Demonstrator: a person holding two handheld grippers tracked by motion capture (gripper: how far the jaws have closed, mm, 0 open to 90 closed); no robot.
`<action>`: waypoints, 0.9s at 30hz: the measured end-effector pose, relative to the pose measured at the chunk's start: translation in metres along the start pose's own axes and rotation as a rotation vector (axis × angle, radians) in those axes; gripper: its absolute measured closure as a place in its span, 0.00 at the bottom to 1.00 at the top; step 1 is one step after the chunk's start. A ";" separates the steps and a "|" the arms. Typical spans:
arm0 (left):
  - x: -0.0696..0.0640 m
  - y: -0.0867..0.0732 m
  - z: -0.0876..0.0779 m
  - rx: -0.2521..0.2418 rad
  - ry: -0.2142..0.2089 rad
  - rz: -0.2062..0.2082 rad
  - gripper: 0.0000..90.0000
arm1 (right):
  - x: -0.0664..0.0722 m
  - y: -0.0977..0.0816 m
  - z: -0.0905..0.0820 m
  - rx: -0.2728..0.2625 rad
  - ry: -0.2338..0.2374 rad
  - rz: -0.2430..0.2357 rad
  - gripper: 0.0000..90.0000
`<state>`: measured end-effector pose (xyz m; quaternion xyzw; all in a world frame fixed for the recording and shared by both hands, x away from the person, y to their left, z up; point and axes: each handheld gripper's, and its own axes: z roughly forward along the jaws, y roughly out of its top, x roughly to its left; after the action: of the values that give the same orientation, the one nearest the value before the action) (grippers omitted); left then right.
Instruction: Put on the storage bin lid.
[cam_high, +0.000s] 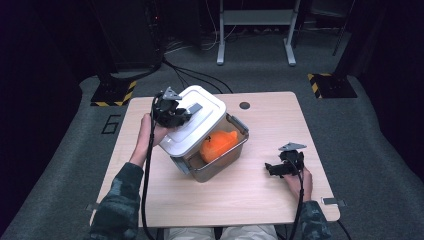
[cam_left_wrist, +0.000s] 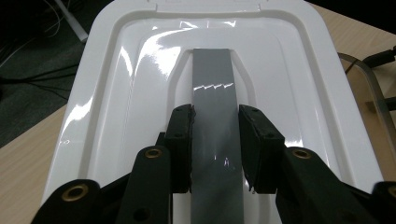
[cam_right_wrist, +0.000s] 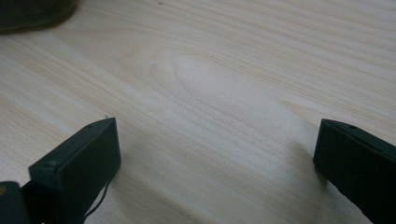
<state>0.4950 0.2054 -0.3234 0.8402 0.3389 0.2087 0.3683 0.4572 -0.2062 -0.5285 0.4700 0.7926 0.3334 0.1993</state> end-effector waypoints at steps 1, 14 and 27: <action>-0.002 0.001 0.002 0.003 -0.007 0.005 0.74 | 0.000 0.000 0.000 0.001 0.002 0.002 0.00; -0.027 0.001 0.028 0.028 -0.089 0.021 0.74 | 0.001 0.000 0.000 0.004 0.000 0.008 0.00; -0.045 -0.006 0.053 0.095 -0.144 0.057 0.74 | 0.000 0.000 0.000 0.004 0.001 0.005 0.00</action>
<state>0.4934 0.1504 -0.3660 0.8789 0.2970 0.1418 0.3453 0.4568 -0.2059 -0.5282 0.4722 0.7922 0.3324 0.1973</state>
